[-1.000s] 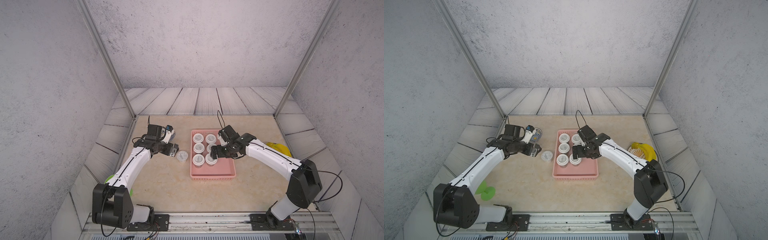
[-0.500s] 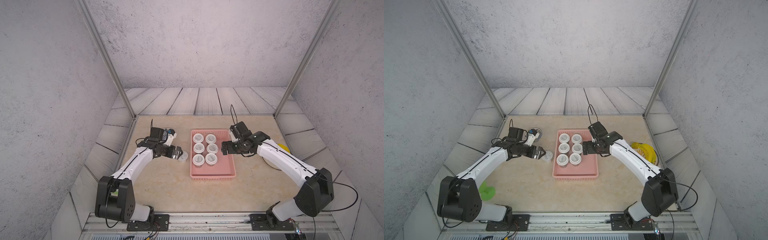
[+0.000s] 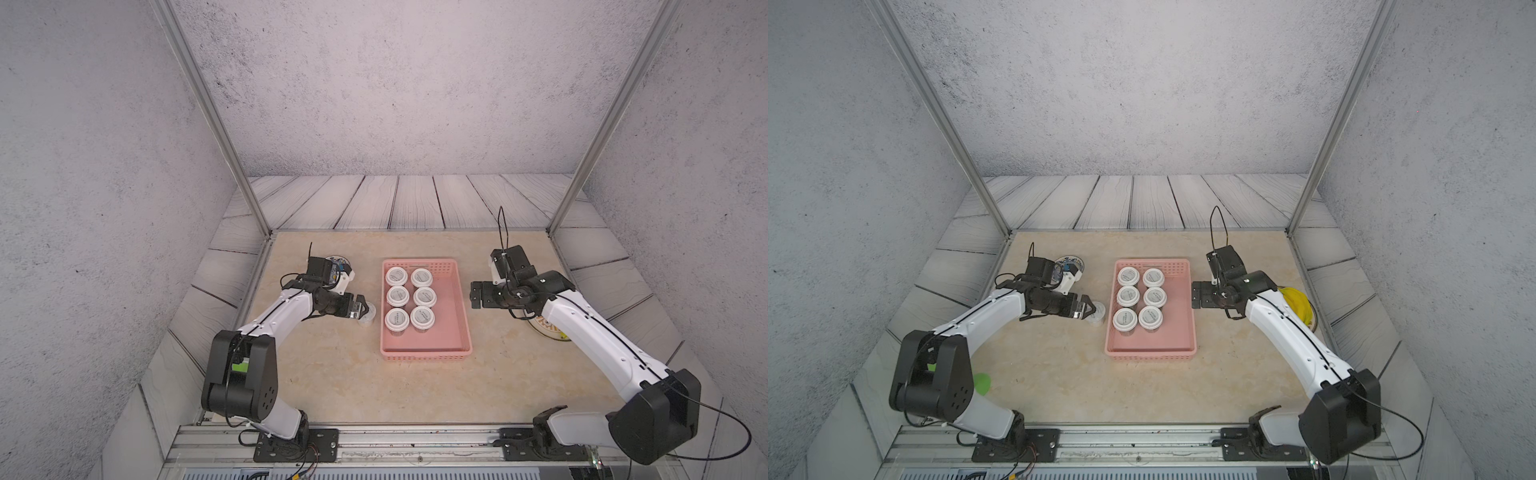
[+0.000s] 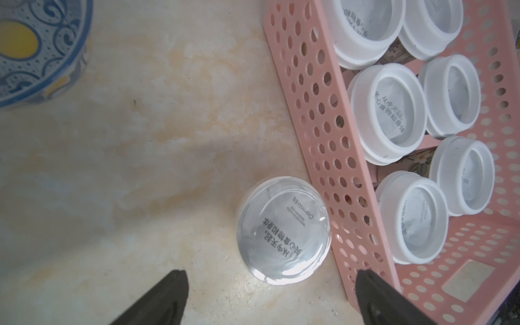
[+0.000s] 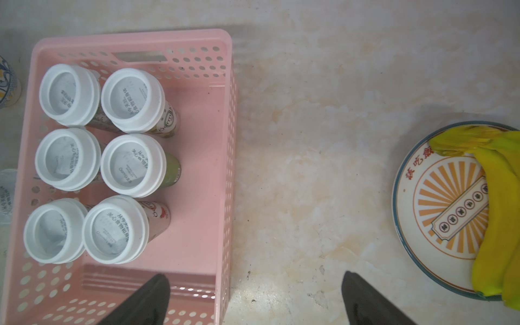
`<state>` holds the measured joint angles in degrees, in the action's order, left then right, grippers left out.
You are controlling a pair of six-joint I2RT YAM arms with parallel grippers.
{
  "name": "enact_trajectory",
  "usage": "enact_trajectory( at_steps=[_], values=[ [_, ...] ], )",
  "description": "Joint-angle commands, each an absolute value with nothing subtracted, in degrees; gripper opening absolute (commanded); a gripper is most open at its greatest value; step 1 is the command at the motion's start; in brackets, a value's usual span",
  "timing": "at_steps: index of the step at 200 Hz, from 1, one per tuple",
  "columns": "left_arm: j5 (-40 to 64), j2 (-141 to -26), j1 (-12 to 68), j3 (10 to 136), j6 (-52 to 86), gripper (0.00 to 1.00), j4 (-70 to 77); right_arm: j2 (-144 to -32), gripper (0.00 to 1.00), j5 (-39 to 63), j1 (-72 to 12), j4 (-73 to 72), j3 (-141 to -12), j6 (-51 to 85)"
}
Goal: Put the yogurt in the basket
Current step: Pick up the yogurt from the center of the board.
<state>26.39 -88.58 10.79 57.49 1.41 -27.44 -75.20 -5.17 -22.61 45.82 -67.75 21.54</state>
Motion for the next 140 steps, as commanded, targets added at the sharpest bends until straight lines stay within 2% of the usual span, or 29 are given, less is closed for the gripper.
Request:
enact_trajectory(
  at_steps=[1,98,140],
  values=[
    [27.0,-89.7,11.2,58.5,2.5,0.98,-26.9,-72.7,1.00,-8.5,-22.1,44.2,-66.2,19.4],
    [27.5,-94.6,12.5,61.5,4.0,1.00,-28.4,-70.0,1.00,-12.2,-21.8,41.9,-62.8,17.3],
    [28.0,-97.2,12.7,63.9,3.8,0.95,-30.2,-70.1,1.00,-12.3,-21.9,41.9,-62.5,17.2]
  ],
)
